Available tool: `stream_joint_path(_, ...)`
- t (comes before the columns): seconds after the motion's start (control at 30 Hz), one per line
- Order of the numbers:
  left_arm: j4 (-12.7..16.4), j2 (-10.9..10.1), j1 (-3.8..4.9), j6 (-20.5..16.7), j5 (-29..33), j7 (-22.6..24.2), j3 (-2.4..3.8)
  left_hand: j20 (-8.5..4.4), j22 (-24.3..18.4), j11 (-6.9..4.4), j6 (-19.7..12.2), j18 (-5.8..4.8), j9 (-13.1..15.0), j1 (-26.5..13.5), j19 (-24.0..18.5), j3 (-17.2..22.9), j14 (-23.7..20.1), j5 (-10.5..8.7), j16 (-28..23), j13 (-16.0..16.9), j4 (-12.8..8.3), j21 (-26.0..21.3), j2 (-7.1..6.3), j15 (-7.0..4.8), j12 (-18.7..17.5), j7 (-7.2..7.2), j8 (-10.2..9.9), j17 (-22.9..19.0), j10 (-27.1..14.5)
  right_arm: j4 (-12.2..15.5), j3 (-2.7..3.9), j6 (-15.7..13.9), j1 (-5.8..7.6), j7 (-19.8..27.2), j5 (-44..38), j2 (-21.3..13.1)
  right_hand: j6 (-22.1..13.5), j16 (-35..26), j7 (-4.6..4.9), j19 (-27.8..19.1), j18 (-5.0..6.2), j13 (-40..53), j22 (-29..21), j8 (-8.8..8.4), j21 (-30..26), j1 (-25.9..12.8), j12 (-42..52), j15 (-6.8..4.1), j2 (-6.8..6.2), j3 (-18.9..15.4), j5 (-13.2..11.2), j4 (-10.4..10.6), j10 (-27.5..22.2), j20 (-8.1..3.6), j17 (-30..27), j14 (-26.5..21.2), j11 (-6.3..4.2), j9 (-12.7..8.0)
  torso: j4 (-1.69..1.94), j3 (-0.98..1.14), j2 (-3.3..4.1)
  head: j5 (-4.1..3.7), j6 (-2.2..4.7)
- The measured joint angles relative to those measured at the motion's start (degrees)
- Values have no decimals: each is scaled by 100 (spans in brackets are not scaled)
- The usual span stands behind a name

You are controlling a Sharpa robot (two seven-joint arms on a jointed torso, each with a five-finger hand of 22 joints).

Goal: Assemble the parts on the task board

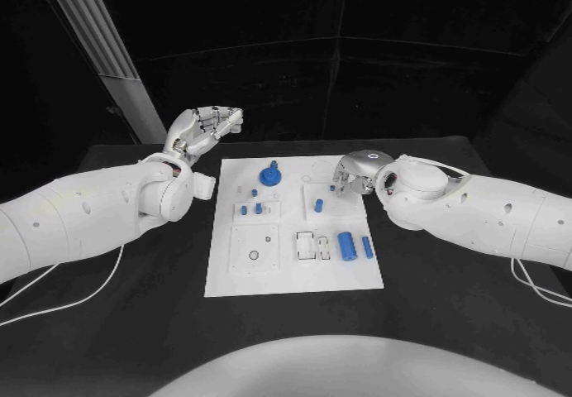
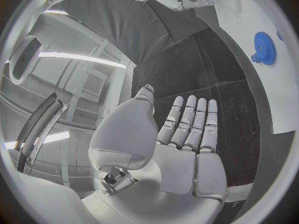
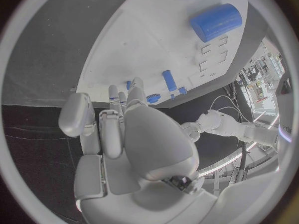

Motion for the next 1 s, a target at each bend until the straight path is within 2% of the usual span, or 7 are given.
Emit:
stream_joint_path(0.2, -3, -4, 0, 0, 2, 0, 0, 0, -7, -21, -6, 1, 0, 22, 0, -7, 0, 39, 45, 0, -7, 0, 22, 0, 43, -6, 24, -26, -21, -92, 1, 33, 0, -34, -13, 89, 55, 0, -54, -13, 0, -56, 0, 0, -23, 29, -35, -41, 29, 17, 0, 17, 85, -13, 0, -1, -40, 7, -1, 0, 0, 8, 0)
stream_joint_path(0.23, -3, -6, 0, -1, 2, 0, 0, 0, -7, -21, -6, 0, 0, 23, 0, -7, 0, 39, 45, 0, -7, 0, 22, 0, 43, -6, 24, -26, -20, -109, 1, 40, 0, -39, -16, 107, 69, 0, -68, -13, 0, -71, 0, 0, -44, 47, -35, -41, 47, 23, 0, 23, 106, -13, 0, -1, -23, 10, -1, 0, 0, 13, 0)
stream_joint_path(0.6, -20, -12, 0, -6, 4, 0, 0, 0, -15, 0, -47, 0, -1, 52, 0, -6, 0, 63, 72, -1, -7, 0, 51, 0, 85, -6, 65, -79, -41, -185, 1, 77, 0, -53, -26, 190, 272, 0, -179, -13, 0, -185, 4, 32, -83, 113, -112, -125, 171, 71, 0, 39, 327, -96, -1, -2, -102, 33, -3, 0, 0, 31, 0)
stream_joint_path(0.73, -31, -12, 0, -7, 4, 0, 0, 0, -15, 0, -47, 0, -1, 52, 0, -6, 0, 64, 72, -1, -7, 0, 51, 0, 86, -6, 65, -79, -41, -191, 1, 90, 0, -53, -28, 199, 406, 0, -231, -13, -1, -216, 4, 87, -100, 132, -141, -187, 200, 71, 0, 39, 403, -136, -1, -3, -134, 54, -4, 0, 0, 35, 0)
stream_joint_path(0.8, -37, -11, 0, -7, 4, 0, 0, 0, -22, 0, -47, 0, -1, 58, 0, -6, 0, 64, 95, -1, -7, 0, 57, 0, 123, -6, 88, -92, -41, -195, 1, 100, 0, -53, -28, 203, 464, 0, -288, -23, 0, -231, 4, 96, -122, 131, -151, -235, 200, 71, 0, 39, 451, -187, -1, -11, -164, 55, -5, 0, 0, 35, 0)
stream_joint_path(1.0, -42, -10, 0, -8, 5, 0, 0, 0, -24, 0, -47, 0, -1, 78, -1, -6, 0, 63, 112, -1, -7, 0, 77, 0, 123, -6, 107, -99, -41, -218, 1, 131, 0, -48, -31, 221, 502, 0, -290, -35, -1, -236, 3, 96, -165, 131, -175, -236, 200, 71, 0, 39, 471, -199, -2, -10, -185, 55, -5, 1, -1, 77, 0)
